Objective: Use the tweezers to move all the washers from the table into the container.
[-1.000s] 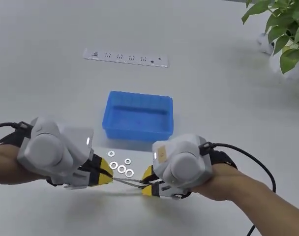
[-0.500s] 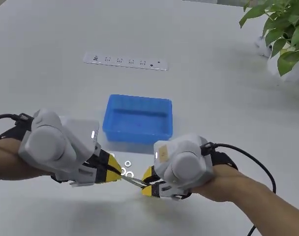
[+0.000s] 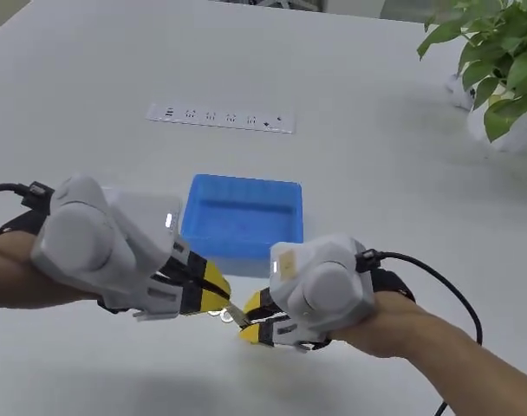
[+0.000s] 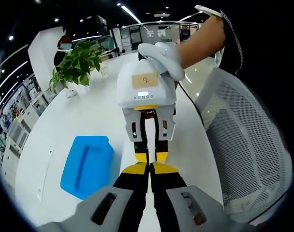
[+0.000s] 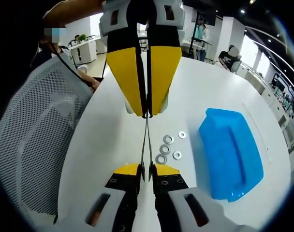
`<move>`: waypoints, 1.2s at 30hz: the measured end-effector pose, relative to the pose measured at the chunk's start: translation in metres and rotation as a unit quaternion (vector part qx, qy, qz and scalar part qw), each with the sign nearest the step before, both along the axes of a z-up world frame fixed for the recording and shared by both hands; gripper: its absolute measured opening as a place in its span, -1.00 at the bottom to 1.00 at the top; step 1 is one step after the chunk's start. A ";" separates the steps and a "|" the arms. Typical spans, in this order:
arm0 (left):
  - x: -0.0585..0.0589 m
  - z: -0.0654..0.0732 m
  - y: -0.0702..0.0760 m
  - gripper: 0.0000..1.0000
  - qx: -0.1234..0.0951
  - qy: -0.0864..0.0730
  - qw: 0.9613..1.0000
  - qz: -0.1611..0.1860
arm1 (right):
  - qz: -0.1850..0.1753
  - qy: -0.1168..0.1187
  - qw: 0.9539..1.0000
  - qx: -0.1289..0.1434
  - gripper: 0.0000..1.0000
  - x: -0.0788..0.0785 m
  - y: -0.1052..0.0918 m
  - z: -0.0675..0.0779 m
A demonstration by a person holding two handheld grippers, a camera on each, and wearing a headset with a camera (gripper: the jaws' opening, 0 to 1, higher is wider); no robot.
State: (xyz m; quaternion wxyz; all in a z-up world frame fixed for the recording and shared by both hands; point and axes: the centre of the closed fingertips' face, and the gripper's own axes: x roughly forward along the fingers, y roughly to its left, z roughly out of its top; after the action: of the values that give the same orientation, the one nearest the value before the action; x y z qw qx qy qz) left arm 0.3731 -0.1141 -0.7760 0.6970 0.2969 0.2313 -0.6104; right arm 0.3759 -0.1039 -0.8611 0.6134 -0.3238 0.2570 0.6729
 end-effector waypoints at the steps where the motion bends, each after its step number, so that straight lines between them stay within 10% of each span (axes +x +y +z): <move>1: -0.001 0.001 -0.001 -0.89 -0.001 0.000 1.000 -0.002 | 0.000 0.000 1.000 0.001 -0.76 -0.001 0.001 0.000; 36: -0.006 -0.014 -0.018 -0.87 0.003 0.003 0.999 -0.043 | -0.006 0.011 1.000 0.011 -0.77 -0.008 -0.005 -0.004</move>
State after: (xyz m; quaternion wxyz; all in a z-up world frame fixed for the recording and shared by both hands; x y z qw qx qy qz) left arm 0.3676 -0.1319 -0.7903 0.6688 0.3068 0.2221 -0.6397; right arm 0.3682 -0.1091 -0.8648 0.6182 -0.3080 0.2581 0.6755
